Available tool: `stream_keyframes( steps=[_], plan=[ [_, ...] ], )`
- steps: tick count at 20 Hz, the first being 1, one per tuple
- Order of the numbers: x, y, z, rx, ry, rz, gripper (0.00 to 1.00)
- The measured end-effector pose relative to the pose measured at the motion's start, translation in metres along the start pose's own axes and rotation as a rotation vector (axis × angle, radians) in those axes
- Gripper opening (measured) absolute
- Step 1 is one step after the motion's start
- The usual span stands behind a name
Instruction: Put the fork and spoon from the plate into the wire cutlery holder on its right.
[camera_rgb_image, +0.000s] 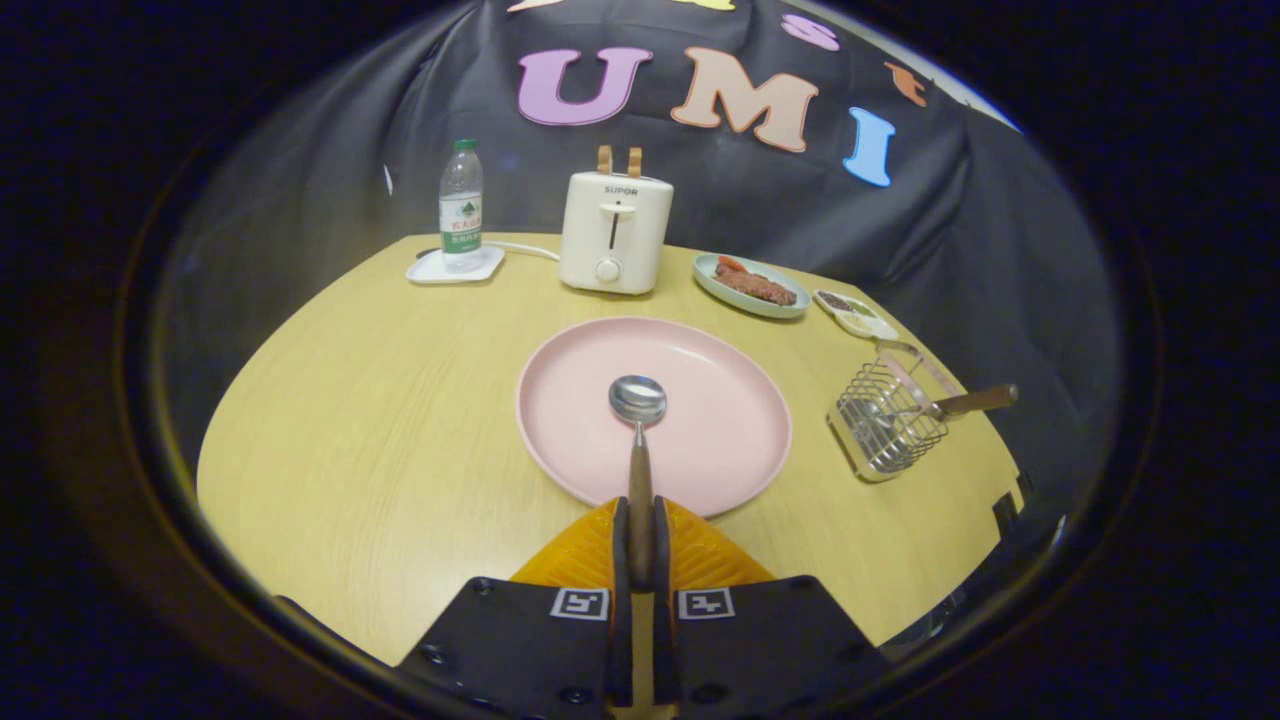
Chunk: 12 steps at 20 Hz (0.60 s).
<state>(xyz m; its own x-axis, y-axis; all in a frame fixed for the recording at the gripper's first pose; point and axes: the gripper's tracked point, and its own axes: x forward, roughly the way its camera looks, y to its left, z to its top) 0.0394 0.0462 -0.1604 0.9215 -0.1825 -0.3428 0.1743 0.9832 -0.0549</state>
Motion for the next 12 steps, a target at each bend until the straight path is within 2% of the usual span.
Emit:
stream_keyframes(
  steps=[7,12],
  plan=[
    [-0.009,-0.003,0.010,-0.045,0.042,0.016,0.03],
    [-0.020,-0.013,0.027,-0.069,0.044,0.025,0.03]
  ],
)
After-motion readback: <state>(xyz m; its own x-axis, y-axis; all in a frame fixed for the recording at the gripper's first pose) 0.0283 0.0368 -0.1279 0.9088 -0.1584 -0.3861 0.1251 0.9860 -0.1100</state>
